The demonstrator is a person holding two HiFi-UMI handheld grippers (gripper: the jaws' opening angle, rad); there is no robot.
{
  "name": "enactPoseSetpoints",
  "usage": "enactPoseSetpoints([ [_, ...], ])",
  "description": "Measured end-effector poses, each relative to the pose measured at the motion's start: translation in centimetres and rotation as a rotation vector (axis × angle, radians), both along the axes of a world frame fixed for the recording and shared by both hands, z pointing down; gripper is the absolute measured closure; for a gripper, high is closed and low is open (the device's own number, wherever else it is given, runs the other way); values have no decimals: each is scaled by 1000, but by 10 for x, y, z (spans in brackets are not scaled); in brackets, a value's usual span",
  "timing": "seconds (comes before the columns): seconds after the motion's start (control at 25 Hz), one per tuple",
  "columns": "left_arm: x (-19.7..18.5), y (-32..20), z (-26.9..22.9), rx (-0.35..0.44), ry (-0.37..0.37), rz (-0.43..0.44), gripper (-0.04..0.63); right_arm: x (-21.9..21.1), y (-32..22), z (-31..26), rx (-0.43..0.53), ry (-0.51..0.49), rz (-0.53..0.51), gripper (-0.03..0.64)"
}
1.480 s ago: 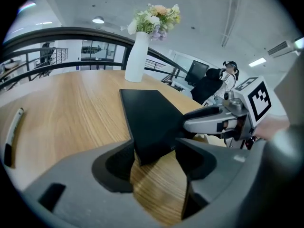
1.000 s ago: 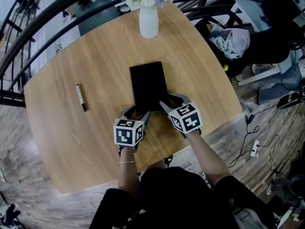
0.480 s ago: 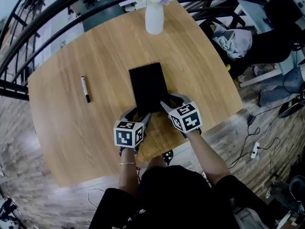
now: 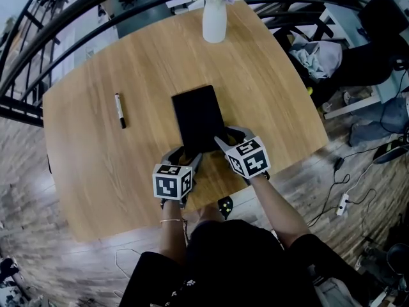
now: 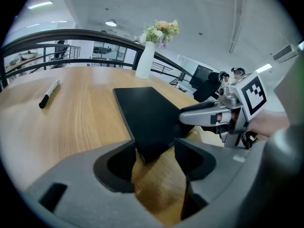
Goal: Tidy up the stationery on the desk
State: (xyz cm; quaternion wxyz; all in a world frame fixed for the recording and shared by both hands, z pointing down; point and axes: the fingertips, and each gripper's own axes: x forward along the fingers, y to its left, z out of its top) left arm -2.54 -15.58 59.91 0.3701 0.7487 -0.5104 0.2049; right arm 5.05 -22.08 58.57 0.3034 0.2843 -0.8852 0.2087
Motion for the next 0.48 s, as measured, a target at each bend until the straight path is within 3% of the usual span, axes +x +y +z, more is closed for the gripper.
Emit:
enactPoseSetpoints([
  [0.48,-9,41,-1,3,-7,-46,350,-12,36,2,-7,7,-61,453],
])
